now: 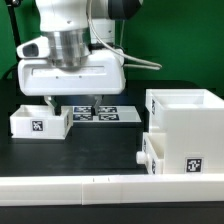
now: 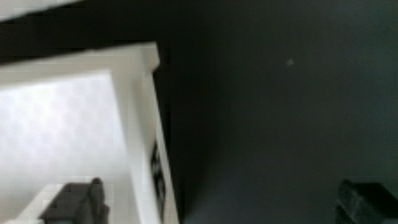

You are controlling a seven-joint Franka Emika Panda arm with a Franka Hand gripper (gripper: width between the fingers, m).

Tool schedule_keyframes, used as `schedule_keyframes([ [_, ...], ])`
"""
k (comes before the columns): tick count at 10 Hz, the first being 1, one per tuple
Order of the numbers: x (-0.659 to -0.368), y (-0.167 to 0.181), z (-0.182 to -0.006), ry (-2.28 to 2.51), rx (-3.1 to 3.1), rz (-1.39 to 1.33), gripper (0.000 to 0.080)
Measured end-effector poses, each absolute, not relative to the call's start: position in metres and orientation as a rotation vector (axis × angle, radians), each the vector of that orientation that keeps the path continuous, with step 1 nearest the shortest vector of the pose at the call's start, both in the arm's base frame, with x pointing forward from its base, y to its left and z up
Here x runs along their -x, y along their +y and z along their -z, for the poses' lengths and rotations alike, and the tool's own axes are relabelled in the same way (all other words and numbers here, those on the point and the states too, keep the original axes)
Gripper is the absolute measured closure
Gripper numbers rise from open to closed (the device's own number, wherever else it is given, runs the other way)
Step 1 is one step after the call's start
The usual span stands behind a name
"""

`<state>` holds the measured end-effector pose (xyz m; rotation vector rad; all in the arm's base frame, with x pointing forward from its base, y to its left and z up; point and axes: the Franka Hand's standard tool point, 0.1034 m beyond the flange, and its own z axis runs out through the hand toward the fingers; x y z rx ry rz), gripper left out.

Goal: Assemble drawer

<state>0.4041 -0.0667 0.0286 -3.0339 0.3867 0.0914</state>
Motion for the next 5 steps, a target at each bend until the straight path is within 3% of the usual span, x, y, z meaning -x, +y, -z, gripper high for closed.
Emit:
schedule_keyframes([
  [2,-0.394,-0.077,-0.014,0.351,3.039,-0.111,0.0151],
  [5,-0.388,-0.082,-0.007,0.303,3.061,-0.068,0.0151],
])
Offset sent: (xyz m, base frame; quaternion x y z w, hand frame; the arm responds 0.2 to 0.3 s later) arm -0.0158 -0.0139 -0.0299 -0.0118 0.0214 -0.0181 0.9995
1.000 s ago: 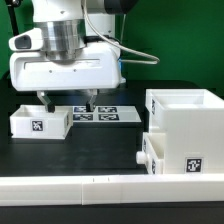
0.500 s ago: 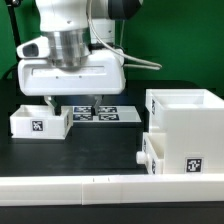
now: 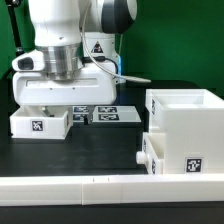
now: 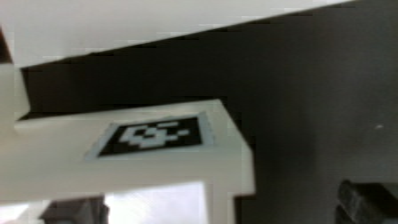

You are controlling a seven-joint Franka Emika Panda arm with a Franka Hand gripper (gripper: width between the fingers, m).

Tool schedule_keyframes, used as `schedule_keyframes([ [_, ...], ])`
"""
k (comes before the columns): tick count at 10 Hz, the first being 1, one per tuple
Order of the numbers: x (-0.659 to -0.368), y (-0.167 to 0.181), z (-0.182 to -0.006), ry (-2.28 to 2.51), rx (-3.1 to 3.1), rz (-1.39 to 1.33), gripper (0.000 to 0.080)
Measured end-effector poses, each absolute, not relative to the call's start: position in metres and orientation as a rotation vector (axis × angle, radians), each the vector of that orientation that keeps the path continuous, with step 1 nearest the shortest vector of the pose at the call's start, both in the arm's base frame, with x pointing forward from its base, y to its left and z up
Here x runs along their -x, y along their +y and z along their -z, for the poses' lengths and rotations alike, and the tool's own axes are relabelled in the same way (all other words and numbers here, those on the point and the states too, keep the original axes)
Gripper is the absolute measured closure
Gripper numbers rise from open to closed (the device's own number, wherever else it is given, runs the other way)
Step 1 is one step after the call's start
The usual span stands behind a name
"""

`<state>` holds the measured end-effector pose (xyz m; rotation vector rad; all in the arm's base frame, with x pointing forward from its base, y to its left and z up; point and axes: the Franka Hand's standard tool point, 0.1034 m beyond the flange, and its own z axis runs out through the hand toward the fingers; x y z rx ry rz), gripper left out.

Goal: Assemble drawer

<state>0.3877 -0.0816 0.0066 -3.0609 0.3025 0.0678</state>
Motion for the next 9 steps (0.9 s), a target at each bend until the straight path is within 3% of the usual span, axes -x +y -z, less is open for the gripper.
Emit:
schedule_keyframes([
  [2,-0.3892,-0.0786,-0.0065,0.270,3.074,-0.029,0.0151],
  [5,-0.3897,-0.0773,-0.0065,0.255,3.077,-0.024,0.0549],
  [6,-0.3897,-0.0773,-0.0065,0.253,3.077,-0.023,0.0549],
  [7,-0.3897,-0.0773,-0.0065,0.251,3.077,-0.023,0.0722],
  [9,-0.3901,-0.0774,-0.0068,0.250,3.078,-0.021,0.0757],
])
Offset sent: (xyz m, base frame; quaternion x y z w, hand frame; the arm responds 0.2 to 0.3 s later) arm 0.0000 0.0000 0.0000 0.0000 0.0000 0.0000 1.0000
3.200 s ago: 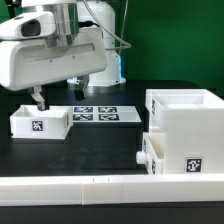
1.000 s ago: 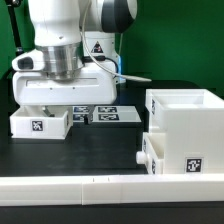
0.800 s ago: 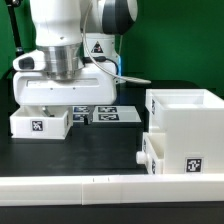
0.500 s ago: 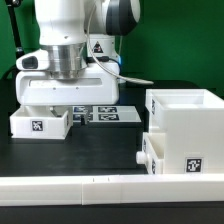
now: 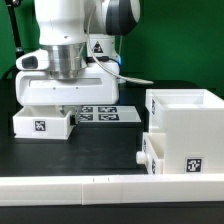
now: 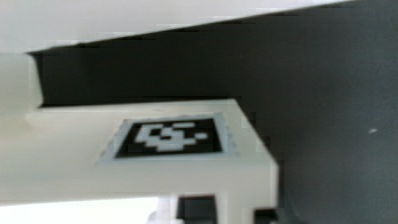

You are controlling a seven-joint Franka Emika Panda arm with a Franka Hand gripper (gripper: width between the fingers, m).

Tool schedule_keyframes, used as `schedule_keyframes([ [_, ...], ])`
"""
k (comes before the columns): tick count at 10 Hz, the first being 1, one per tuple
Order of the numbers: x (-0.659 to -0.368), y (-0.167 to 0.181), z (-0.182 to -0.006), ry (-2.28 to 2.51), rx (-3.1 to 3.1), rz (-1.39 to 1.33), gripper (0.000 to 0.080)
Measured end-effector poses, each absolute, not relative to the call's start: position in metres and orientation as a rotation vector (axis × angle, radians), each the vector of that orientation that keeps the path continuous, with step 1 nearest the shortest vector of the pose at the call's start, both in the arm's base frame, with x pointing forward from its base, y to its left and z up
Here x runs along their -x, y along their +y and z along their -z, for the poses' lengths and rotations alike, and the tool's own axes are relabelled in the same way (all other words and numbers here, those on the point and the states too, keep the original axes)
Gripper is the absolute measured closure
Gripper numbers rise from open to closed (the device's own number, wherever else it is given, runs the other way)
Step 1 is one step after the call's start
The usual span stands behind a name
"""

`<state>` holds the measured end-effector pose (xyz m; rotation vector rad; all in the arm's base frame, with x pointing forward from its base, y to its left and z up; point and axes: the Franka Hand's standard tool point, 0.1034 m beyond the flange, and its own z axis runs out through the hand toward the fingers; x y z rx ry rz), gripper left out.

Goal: Assemble drawer

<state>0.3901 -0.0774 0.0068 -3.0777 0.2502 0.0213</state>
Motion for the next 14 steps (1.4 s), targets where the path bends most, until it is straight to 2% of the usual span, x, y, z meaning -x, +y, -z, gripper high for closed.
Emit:
schedule_keyframes([
  [5,-0.392,-0.076,-0.009,0.235,3.078,-0.023,0.0757],
  [8,-0.416,-0.047,-0.044,0.010,3.053,-0.114,0.0757],
  [10,-0.442,-0.042,-0.070,-0.093,3.022,-0.160,0.0757],
  [14,-0.443,-0.043,-0.068,-0.468,2.976,-0.131,0.0757],
])
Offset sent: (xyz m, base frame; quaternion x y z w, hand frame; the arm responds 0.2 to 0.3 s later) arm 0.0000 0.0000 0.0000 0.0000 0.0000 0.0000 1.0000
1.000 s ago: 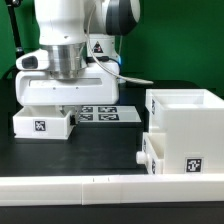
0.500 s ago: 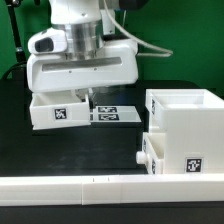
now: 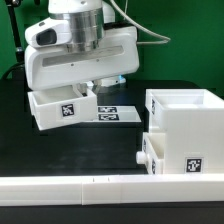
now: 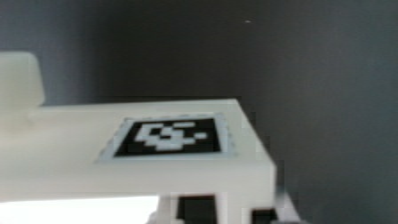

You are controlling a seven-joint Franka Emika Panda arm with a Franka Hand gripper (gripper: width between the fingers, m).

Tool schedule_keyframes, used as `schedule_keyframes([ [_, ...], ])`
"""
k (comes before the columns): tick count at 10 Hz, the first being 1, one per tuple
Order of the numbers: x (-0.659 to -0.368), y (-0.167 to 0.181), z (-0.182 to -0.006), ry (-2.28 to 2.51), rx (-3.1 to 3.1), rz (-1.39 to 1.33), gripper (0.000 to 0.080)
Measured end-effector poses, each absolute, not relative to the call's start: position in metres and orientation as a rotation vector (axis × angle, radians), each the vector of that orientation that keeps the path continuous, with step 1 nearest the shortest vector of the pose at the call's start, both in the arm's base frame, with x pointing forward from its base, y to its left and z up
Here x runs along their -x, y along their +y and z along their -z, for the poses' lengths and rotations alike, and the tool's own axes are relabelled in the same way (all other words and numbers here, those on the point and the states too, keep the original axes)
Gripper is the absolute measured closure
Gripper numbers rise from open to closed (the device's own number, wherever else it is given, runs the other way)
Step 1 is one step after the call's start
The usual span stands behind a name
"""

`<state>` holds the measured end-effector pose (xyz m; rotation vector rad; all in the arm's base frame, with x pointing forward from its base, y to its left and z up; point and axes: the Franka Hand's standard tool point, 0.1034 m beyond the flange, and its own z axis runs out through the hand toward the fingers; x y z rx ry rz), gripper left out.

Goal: Assemble drawer

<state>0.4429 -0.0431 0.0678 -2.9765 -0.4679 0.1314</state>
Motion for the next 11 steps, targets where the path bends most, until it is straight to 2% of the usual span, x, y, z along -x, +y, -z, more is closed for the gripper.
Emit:
schedule_keyframes([
  [3,-0.464,-0.051,-0.066,-1.178,2.781,-0.044,0.0757],
  [5,-0.480,-0.051,-0.070,-1.404,2.696,-0.029,0.0757],
  [9,-0.476,-0.056,-0.067,-1.745,2.491,-0.027,0.0757],
  [11,-0.483,-0.062,-0.063,-2.074,2.277,0.008,0.0757],
])
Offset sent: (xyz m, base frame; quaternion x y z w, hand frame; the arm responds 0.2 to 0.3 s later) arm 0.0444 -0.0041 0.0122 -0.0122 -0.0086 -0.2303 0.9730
